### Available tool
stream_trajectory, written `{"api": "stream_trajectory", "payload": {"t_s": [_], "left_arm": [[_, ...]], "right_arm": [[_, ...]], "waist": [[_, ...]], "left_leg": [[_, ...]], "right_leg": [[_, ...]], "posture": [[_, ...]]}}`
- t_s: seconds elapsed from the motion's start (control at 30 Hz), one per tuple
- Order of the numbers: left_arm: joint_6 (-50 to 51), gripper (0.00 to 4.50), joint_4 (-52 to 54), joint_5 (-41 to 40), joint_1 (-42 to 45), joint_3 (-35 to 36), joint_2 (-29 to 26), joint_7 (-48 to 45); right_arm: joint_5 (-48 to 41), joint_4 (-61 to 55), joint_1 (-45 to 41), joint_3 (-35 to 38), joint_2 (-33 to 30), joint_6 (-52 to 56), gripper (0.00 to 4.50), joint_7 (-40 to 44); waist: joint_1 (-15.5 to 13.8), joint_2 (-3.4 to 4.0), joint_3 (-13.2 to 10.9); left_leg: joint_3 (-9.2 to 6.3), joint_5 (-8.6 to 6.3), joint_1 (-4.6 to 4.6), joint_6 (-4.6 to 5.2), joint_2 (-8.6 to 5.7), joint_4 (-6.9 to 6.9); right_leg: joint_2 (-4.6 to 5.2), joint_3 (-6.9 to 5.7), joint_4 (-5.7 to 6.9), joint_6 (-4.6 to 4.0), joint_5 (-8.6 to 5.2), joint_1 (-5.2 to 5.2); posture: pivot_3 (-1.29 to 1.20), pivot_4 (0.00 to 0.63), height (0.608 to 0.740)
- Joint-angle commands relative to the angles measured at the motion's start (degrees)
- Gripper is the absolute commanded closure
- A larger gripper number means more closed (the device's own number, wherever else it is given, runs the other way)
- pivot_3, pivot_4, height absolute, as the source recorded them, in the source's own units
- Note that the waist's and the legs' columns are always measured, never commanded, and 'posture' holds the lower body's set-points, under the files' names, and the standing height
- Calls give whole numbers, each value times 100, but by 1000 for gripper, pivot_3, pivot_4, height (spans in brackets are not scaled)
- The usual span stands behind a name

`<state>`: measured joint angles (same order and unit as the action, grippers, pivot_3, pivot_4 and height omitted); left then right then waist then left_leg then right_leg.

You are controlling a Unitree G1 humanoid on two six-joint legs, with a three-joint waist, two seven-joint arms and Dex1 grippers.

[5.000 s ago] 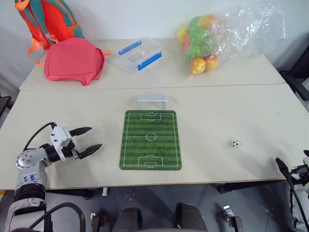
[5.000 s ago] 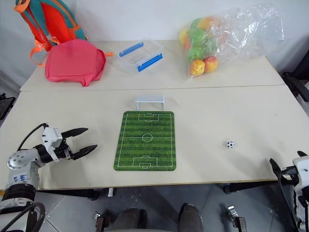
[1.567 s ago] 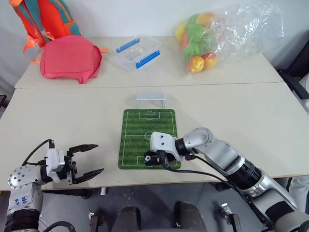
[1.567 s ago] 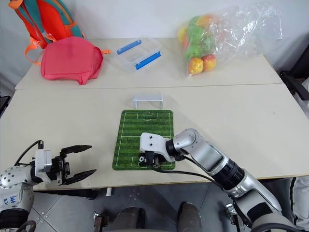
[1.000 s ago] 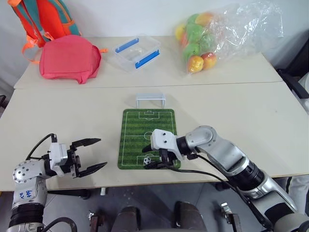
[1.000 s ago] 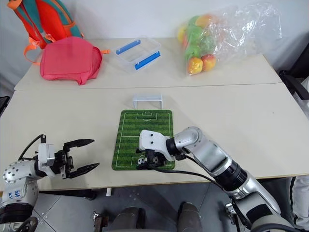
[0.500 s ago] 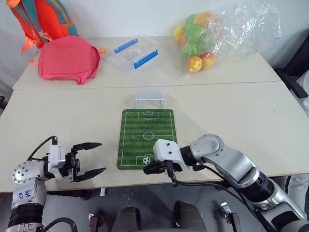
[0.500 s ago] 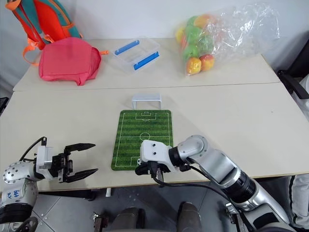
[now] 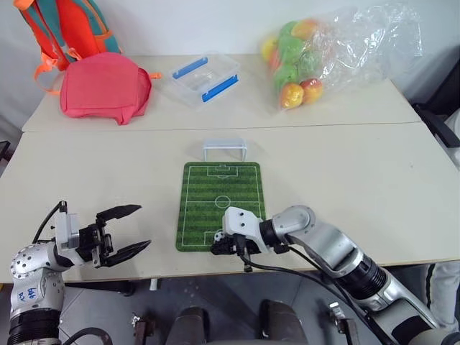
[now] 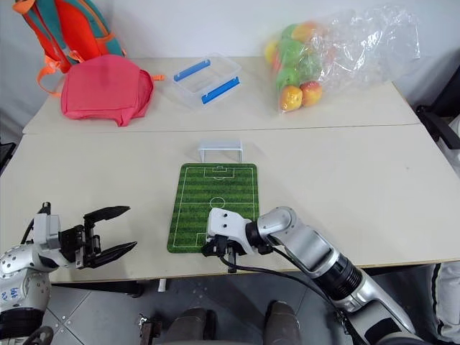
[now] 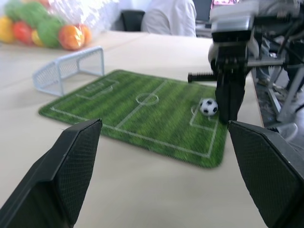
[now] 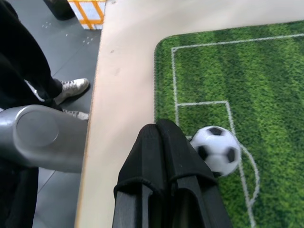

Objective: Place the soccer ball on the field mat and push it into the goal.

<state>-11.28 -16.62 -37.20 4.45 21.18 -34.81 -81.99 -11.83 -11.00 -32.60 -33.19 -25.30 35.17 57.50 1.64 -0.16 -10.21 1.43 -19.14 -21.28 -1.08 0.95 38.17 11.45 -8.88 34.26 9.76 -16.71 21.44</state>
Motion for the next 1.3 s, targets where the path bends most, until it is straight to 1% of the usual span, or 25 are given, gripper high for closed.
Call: {"api": "stream_trajectory", "payload": {"t_s": [0.03,0.13,0.2,0.3,0.4,0.47,0.53,0.63,0.8,0.87,0.93,1.0,1.03,1.07,1.1,1.3], "left_arm": [[-48,0,82,-25,112,41,45,62],[-60,0,17,33,255,-2,73,85],[-77,0,-32,68,336,-24,85,101],[-116,0,-132,145,484,-81,133,135],[-160,0,-281,214,632,-122,165,171],[-201,0,-379,242,737,-123,191,212],[-215,0,-499,220,905,-43,242,410],[-246,0,-618,214,1023,-8,264,491],[-278,0,-779,211,1110,58,264,592],[-235,0,-845,263,1112,60,232,685],[-178,0,-903,294,1112,67,203,784],[-180,0,-977,322,1147,56,172,766],[-180,0,-1010,345,1177,50,167,783],[-149,0,-1036,374,1206,39,156,823],[-184,0,-1058,416,1233,33,155,861],[-34,0,-1134,456,1292,47,99,933]], "right_arm": [[186,568,-731,791,57,-334,4472,-394],[128,878,-1347,1400,72,-318,4472,-684],[105,961,-1547,1672,98,-257,4472,-833],[70,864,-1631,2048,-40,-96,4472,-946],[-11,593,-1467,2307,-218,83,4472,-981],[-97,381,-1296,2452,-336,199,4472,-984],[-224,37,-811,2672,-646,251,4472,-845],[-351,-157,-257,2865,-1043,241,4472,-647],[-717,-258,680,3335,-1385,-245,4472,-230],[-849,-179,1224,3512,-1663,-566,4472,224],[-947,39,1575,3622,-1884,-762,4472,555],[-987,392,1701,3737,-1964,-1013,4472,713],[-1043,520,1746,3801,-1974,-1176,4119,826],[-1074,653,1765,3868,-1955,-1377,3951,899],[-1080,783,1760,3919,-1921,-1570,3644,944],[-1250,1237,1836,4199,-1766,-2315,1664,1148]], "waist": [[8,0,0],[6,1,-1],[5,0,0],[-4,0,0],[-1,0,0],[1,0,0],[-9,0,0],[-17,-3,1],[5,-3,0],[-9,-3,0],[-17,-5,-1],[-19,-8,-2],[-19,-8,-2],[-15,-8,-3],[-8,-8,-2],[-14,-8,-3]], "left_leg": [[1,0,0,0,0,2],[5,1,0,0,0,11],[4,2,0,-2,3,4],[4,0,3,-5,6,-10],[7,-3,-2,-3,3,-11],[7,-3,-3,-2,3,-10],[8,-3,-2,-3,5,-10],[11,-4,-2,0,3,-7],[15,-4,2,0,7,-9],[17,-4,3,0,6,-11],[17,-5,2,1,5,-10],[18,-5,1,2,4,-6],[18,-5,1,2,4,-2],[18,-5,3,2,4,0],[18,-4,5,2,5,2],[19,-4,9,1,7,1]], "right_leg": [[0,1,1,-1,0,0],[0,7,8,-5,3,2],[-2,6,9,-5,3,6],[-5,-4,5,-6,2,7],[-4,-5,-7,-6,2,7],[-4,-5,-9,-5,3,7],[-5,-6,-8,-5,3,7],[-2,-5,-10,-4,3,2],[-4,-4,-10,-4,3,4],[-3,-3,-12,-4,3,4],[-3,-3,-15,-4,3,2],[-2,-3,-15,-3,4,-1],[-2,-3,-15,-3,4,-3],[-2,-2,-14,-4,5,-5],[-2,-2,-13,-5,5,-5],[-3,-2,-10,-7,7,-5]], "posture": [[0,150,740],[0,150,740],[0,150,740],[0,150,740],[0,150,740],[0,150,740],[0,150,740],[0,150,740],[0,150,740],[0,150,740],[0,150,740],[0,150,740],[0,150,740],[0,150,740],[0,150,740],[0,150,740]]}}
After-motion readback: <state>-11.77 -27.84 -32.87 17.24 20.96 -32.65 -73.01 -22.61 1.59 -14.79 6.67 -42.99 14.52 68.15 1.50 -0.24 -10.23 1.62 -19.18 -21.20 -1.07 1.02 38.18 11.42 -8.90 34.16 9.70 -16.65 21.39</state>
